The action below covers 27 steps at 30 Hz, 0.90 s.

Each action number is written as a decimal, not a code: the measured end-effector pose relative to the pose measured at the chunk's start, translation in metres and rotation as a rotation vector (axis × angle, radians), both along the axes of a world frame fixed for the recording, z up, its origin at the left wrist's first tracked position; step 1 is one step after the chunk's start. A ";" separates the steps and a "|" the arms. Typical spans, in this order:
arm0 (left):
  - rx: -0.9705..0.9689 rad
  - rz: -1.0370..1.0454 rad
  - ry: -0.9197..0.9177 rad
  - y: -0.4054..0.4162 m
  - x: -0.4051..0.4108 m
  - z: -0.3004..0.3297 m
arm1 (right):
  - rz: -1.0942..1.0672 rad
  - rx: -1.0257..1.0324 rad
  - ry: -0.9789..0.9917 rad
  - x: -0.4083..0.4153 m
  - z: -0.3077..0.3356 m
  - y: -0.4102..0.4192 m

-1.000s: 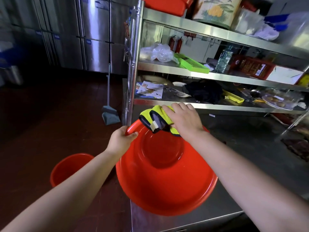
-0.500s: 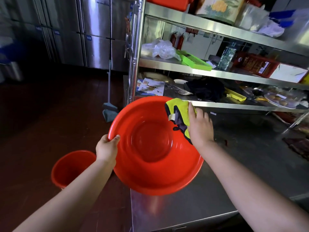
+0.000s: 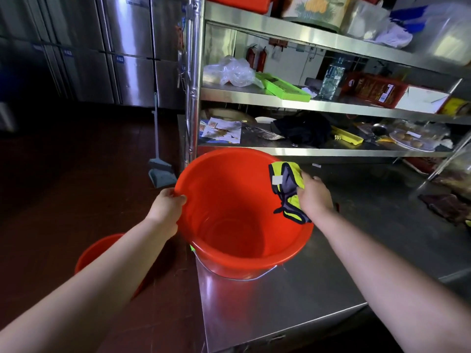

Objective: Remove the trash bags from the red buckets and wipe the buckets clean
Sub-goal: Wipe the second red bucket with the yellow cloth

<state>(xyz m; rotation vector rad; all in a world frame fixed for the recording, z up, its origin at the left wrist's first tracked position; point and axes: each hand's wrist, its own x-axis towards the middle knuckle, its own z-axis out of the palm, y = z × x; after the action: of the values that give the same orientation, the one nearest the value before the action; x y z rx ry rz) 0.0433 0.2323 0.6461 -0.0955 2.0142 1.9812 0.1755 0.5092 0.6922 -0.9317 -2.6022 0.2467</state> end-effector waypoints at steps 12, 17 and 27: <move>-0.343 -0.355 0.476 -0.019 -0.004 -0.012 | 0.192 -0.002 0.455 0.038 0.008 -0.030; -0.364 -0.380 0.408 -0.012 -0.013 0.000 | 0.299 0.034 0.476 0.053 0.016 -0.063; -0.104 -0.707 0.403 0.016 0.083 0.058 | 0.409 0.318 0.242 0.090 0.017 -0.130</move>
<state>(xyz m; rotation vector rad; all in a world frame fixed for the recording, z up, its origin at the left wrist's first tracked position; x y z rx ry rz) 0.1259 0.2483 0.7039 0.9262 1.9751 1.5085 0.2654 0.3789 0.7090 -0.2411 -2.4803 0.0410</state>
